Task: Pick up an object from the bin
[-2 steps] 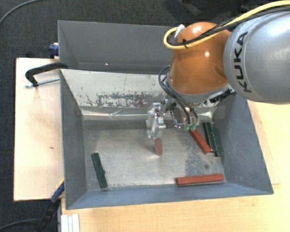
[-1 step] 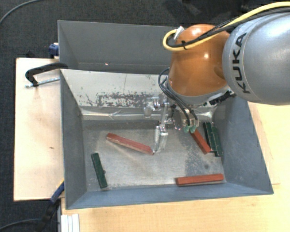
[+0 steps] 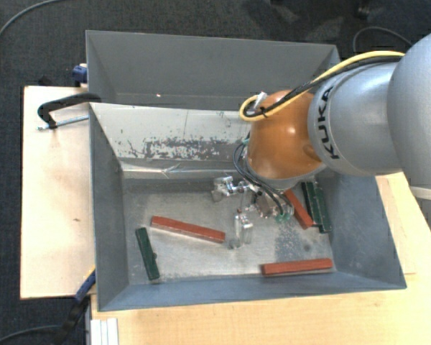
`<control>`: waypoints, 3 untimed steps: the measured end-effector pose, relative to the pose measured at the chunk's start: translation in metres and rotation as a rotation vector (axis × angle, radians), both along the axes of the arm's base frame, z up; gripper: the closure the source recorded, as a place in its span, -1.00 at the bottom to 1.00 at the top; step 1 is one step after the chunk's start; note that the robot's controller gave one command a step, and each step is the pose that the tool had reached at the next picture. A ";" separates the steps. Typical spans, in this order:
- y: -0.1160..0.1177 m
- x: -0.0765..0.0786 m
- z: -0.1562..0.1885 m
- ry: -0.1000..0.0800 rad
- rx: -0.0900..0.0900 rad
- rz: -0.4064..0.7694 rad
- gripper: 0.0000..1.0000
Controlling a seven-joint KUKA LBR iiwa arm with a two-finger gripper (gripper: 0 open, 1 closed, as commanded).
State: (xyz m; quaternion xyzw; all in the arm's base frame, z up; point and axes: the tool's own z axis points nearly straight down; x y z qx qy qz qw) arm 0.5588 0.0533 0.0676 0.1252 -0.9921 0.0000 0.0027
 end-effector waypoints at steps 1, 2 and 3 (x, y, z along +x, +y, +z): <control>0.069 -0.068 0.003 -0.003 0.006 -0.034 -1.00; 0.063 -0.065 0.003 -0.007 0.002 -0.041 1.00; 0.063 -0.065 0.003 -0.007 0.003 -0.041 -1.00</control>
Offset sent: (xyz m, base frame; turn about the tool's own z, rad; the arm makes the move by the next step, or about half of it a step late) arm -0.0651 0.0621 0.0024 0.0410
